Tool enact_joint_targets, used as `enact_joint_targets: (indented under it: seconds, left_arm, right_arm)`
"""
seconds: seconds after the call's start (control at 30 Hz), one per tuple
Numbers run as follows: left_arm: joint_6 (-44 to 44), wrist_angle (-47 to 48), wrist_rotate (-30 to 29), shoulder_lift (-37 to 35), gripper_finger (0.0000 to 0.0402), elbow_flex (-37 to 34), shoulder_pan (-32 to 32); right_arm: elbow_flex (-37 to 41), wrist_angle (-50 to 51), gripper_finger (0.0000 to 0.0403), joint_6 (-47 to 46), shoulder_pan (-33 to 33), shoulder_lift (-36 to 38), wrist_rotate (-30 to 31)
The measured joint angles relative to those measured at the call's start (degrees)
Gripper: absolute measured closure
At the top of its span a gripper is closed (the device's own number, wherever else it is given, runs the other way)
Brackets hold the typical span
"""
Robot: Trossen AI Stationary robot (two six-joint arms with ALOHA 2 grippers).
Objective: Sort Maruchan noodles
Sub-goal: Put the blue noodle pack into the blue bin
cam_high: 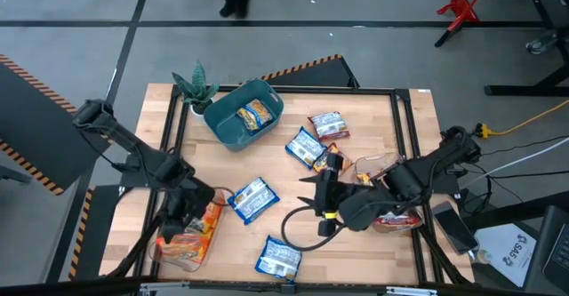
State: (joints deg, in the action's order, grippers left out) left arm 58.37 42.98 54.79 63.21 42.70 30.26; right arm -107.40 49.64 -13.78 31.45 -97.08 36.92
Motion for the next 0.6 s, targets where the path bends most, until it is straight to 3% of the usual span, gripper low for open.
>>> enact_joint_targets:
  seconds: [0.13, 0.2, 0.4, 0.6]
  left_arm:
    - [-1.10, -0.10, -2.39, -0.39, 0.0257, 5.60, -4.19]
    - [-3.87, -0.31, -6.44, -0.39, 0.0257, 9.19, -6.48]
    - [-16.61, -6.95, -33.42, -0.39, 0.0257, 16.84, -9.34]
    - [-33.57, -12.77, -47.83, 1.78, 0.0257, 16.64, -10.51]
  right_arm:
    - [2.95, -0.36, 0.0231, -0.92, -0.35, 0.00, 0.43]
    - [5.08, -0.28, 0.0231, -0.94, -1.00, 0.00, 0.13]
    - [13.21, -8.02, 0.0231, 0.14, -4.17, -0.04, -4.52]
    - [23.34, -20.47, 0.0231, 8.38, -6.42, -0.63, -9.60]
